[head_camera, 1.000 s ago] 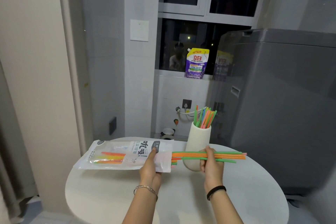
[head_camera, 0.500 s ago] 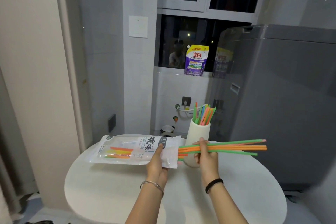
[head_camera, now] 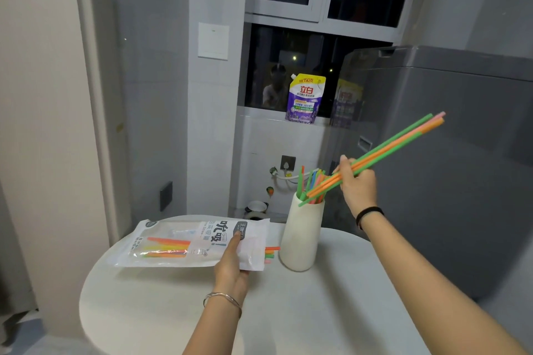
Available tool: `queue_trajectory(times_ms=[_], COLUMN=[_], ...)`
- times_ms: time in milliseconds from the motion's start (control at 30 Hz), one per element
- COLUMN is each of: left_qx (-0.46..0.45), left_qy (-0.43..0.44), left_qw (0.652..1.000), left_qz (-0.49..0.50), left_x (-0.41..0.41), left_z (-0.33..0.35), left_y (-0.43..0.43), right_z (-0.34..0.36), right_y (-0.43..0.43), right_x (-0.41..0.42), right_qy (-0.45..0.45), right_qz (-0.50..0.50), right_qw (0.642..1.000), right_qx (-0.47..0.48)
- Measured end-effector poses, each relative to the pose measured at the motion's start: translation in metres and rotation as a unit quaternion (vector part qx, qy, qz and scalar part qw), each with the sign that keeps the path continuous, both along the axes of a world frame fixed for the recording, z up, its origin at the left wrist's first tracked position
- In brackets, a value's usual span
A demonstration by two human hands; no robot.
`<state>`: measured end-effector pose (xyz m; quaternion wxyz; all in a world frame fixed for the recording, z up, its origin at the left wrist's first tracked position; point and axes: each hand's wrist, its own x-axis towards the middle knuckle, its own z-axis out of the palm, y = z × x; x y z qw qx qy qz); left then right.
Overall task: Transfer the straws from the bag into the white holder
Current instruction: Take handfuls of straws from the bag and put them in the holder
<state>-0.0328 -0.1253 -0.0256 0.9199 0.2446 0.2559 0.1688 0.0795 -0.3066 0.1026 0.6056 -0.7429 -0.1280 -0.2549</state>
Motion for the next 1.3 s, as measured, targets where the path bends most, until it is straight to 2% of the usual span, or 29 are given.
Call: queue_trajectory(times_ms=[333,567,767,833,967,1067,1233,1300], left_qx=[0.006,0.01,0.018,0.019,0.02,0.012,0.0,-0.001], left_qy=[-0.005,0.0,0.002,0.003,0.011,0.015,0.023,0.022], left_qw=[1.0,1.0,1.0,1.0,1.0,1.0,1.0,1.0], left_qz=[0.009,0.001,-0.013,-0.016,-0.006,-0.005,-0.009,-0.01], left_x=[0.005,0.006,0.006,0.005,0.003,0.002,0.001,0.001], left_z=[-0.006,-0.008,-0.008,-0.008,-0.006,-0.003,-0.002,-0.002], left_y=[0.005,0.001,0.002,0.002,0.001,0.001,0.0,-0.001], right_z=[0.014,0.012,0.009,0.007,0.005,0.007,0.004,0.003], right_y=[0.005,0.019,0.024,0.023,0.022,0.025,0.024,0.024], right_x=[0.027,0.035,0.04,0.042,0.044,0.042,0.044,0.043], right_qy=[-0.015,0.032,0.068,0.077,0.082,0.071,0.05,0.043], right_qz=[-0.014,0.001,-0.028,-0.014,0.043,0.041,0.029,0.031], right_qw=[0.997,0.975,0.946,0.944,0.959,0.961,0.934,0.936], right_qx=[-0.075,-0.219,-0.316,-0.321,-0.268,-0.264,-0.352,-0.348])
